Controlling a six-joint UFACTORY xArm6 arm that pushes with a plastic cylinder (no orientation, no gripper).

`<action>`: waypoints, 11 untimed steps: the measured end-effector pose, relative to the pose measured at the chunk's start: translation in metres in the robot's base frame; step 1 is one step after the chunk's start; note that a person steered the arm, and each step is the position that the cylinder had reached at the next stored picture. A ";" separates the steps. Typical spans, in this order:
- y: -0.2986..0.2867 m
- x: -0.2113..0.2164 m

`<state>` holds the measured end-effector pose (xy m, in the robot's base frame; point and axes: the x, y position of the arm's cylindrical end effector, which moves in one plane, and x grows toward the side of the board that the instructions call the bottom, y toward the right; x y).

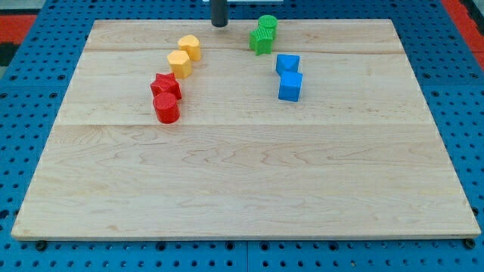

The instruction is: Separate the green blocks from the yellow blocks

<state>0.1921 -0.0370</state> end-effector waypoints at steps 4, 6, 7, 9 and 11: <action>0.173 0.000; 0.187 0.009; 0.137 0.019; 0.085 0.041; 0.091 0.050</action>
<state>0.2421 0.0544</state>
